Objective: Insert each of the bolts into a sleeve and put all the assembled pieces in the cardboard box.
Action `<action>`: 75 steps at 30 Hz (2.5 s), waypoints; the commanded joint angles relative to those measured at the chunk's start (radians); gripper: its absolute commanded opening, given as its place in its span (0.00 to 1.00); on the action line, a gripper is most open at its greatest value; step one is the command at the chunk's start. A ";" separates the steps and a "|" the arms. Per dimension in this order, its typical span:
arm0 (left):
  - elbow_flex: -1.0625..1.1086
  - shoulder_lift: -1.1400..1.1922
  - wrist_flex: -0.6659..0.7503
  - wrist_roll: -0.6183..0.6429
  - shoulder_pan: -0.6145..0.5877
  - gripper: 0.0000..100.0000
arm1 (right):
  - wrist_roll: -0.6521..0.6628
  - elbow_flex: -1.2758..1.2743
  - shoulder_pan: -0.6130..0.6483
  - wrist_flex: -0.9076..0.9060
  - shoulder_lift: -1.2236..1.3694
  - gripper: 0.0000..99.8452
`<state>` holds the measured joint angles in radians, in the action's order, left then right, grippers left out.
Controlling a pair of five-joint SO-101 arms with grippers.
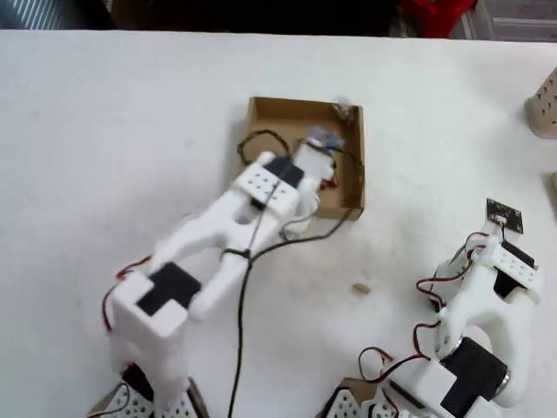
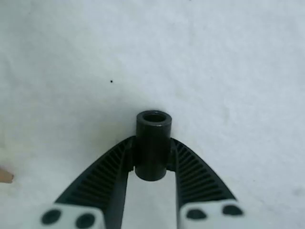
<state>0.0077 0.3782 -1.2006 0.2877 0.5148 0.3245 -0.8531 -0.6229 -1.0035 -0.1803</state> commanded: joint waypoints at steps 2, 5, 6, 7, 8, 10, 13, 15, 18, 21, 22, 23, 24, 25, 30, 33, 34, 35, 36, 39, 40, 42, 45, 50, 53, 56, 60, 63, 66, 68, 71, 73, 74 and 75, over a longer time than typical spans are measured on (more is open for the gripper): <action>0.092 -0.203 0.035 0.072 -0.097 0.16 | 0.009 0.002 0.012 0.015 -0.030 0.02; 0.198 -0.257 0.095 0.069 -0.154 0.20 | 0.009 0.002 0.012 0.015 -0.030 0.02; 0.235 -0.277 0.110 0.066 -0.177 0.20 | 0.009 0.002 0.012 0.015 -0.030 0.02; 0.264 -0.292 0.120 0.066 -0.206 0.21 | 0.009 0.002 0.012 0.015 -0.030 0.02; 0.290 -0.311 0.129 0.064 -0.234 0.21 | 0.009 0.002 0.012 0.015 -0.030 0.02; 0.333 -0.348 0.143 0.049 -0.292 0.21 | 0.009 0.002 0.012 0.015 -0.030 0.02; 0.377 -0.409 0.146 -0.058 -0.328 0.21 | 0.009 0.002 0.012 0.015 -0.030 0.02; 0.399 -0.450 0.147 -0.123 -0.309 0.21 | 0.009 0.002 0.013 0.015 -0.030 0.02; 0.463 -0.507 0.210 -0.203 -0.242 0.21 | 0.009 0.002 0.013 0.015 -0.030 0.02; 0.555 -0.547 0.290 -0.253 -0.160 0.21 | 0.009 0.002 0.013 0.015 -0.030 0.02; 0.578 -0.555 0.311 -0.265 -0.137 0.21 | 0.009 0.002 0.013 0.015 -0.030 0.02; 0.598 -0.559 0.328 -0.276 -0.117 0.21 | 0.009 0.002 0.013 0.015 -0.030 0.02; 0.612 -0.559 0.347 -0.285 -0.101 0.21 | 0.009 0.002 0.013 0.015 -0.030 0.02; 0.620 -0.552 0.362 -0.295 -0.087 0.21 | 0.009 0.002 0.013 0.015 -0.030 0.02; 0.571 -0.441 0.367 -0.296 -0.076 0.21 | 0.009 0.002 0.013 0.015 -0.028 0.02; 0.485 -0.335 0.365 -0.296 -0.110 0.21 | 0.009 0.002 0.013 0.015 -0.028 0.02; 0.454 -0.300 0.365 -0.296 -0.116 0.21 | 0.009 0.002 0.013 0.015 -0.028 0.02; 0.427 -0.266 0.364 -0.296 -0.124 0.21 | 0.009 0.002 0.013 0.015 -0.028 0.02; 0.402 -0.236 0.364 -0.296 -0.125 0.21 | 0.009 0.002 0.013 0.015 -0.028 0.02; 0.344 -0.163 0.334 -0.296 -0.122 0.21 | 0.009 0.002 0.013 0.015 -0.028 0.02; 0.327 -0.147 0.322 -0.295 -0.119 0.21 | 0.009 0.002 0.013 0.015 -0.028 0.02; 0.305 -0.131 0.310 -0.292 -0.119 0.19 | 0.009 0.002 0.013 0.015 -0.028 0.02; 0.301 -0.127 0.308 -0.296 -0.117 0.08 | 0.009 0.002 0.013 0.015 -0.028 0.02; 0.302 -0.127 0.259 -0.298 -0.117 0.03 | 0.009 -0.008 0.038 0.016 -0.030 0.02; 0.316 -0.128 0.235 -0.298 -0.117 0.02 | 0.008 -0.008 0.053 0.012 -0.030 0.02; 0.342 -0.136 0.227 -0.298 -0.125 0.02 | 0.003 -0.008 0.050 0.012 -0.033 0.02; 0.431 -0.237 0.259 -0.299 -0.157 0.02 | 0.000 -0.008 0.048 0.010 -0.038 0.02; 0.549 -0.352 0.362 -0.299 -0.203 0.02 | -0.002 -0.008 0.054 0.010 -0.039 0.02; 0.644 -0.440 0.465 -0.299 -0.291 0.02 | -0.002 0.005 0.067 0.013 -0.041 0.02; 0.694 -0.467 0.509 -0.299 -0.358 0.02 | -0.002 0.021 0.104 0.012 -0.044 0.02; 0.743 -0.472 0.545 -0.308 -0.461 0.02 | -0.002 0.034 0.142 0.018 -0.085 0.02; 0.760 -0.478 0.554 -0.364 -0.524 0.02 | -0.002 0.043 0.163 0.016 -0.142 0.02; 0.764 -0.478 0.552 -0.390 -0.549 0.02 | -0.002 0.044 0.171 0.016 -0.177 0.02; 0.767 -0.479 0.551 -0.408 -0.567 0.02 | -0.002 0.044 0.179 0.015 -0.219 0.02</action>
<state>0.7702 -0.0437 -0.6790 -0.0453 0.0453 0.3245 -0.8623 -0.4757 -0.9989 -0.2846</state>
